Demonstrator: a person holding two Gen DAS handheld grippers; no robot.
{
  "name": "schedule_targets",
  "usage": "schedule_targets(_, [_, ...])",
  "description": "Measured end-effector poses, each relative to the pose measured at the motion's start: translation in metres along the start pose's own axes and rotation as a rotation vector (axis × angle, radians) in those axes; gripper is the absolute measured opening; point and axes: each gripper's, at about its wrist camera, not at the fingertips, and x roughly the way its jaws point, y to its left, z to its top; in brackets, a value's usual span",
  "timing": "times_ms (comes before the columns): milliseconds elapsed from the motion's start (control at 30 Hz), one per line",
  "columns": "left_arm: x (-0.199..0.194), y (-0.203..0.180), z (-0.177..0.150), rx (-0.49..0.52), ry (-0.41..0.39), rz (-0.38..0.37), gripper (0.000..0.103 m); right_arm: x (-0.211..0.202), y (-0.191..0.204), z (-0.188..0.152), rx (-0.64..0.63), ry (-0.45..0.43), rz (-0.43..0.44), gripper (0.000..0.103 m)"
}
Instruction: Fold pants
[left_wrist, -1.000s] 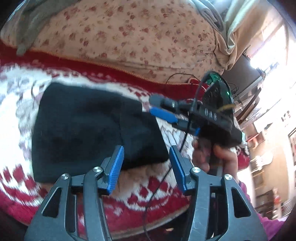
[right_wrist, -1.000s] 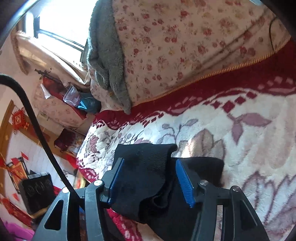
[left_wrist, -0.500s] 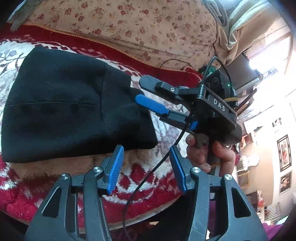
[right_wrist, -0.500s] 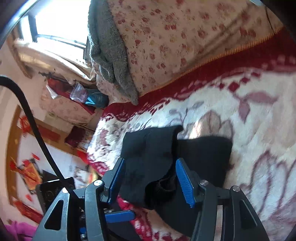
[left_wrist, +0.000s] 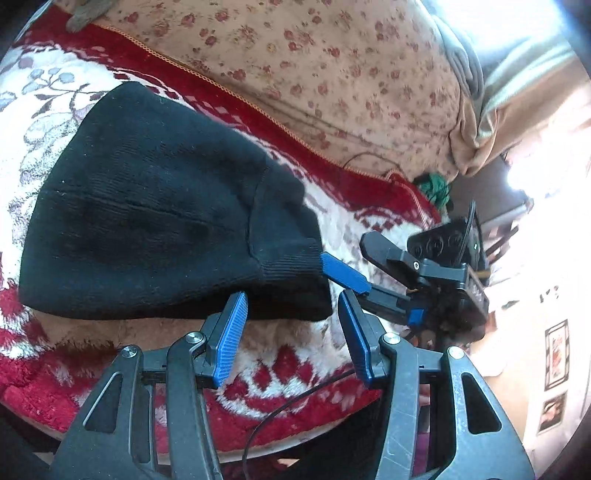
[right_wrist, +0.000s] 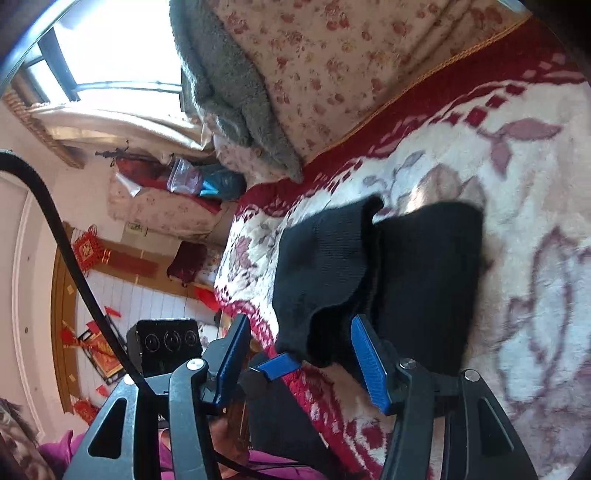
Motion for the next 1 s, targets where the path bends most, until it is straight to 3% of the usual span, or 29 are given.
schedule_targets(167, [0.007, 0.004, 0.004, -0.11, -0.026, -0.077, 0.07, -0.018, 0.001, 0.013, -0.005, -0.064, -0.046, 0.055])
schedule_targets(300, [0.013, 0.003, 0.004, -0.153, -0.06, -0.058, 0.07, -0.018, 0.003, 0.016, -0.023, -0.056, -0.069, 0.055])
schedule_targets(500, [0.022, 0.006, 0.007, -0.214, -0.045, -0.047, 0.07, -0.008, 0.009, 0.026, -0.06, -0.037, -0.096, 0.055])
schedule_targets(633, [0.019, 0.011, 0.002, -0.286, -0.011, -0.075, 0.07, -0.001, 0.012, 0.042, -0.081, -0.036, -0.152, 0.055])
schedule_targets(900, [0.028, 0.031, 0.001, -0.379, 0.019, -0.02, 0.07, 0.032, 0.004, 0.071, -0.128, 0.026, -0.297, 0.055])
schedule_targets(1000, [0.031, 0.03, 0.005, -0.371, 0.016, -0.004, 0.07, 0.041, 0.0, 0.07, -0.133, 0.04, -0.291, 0.055])
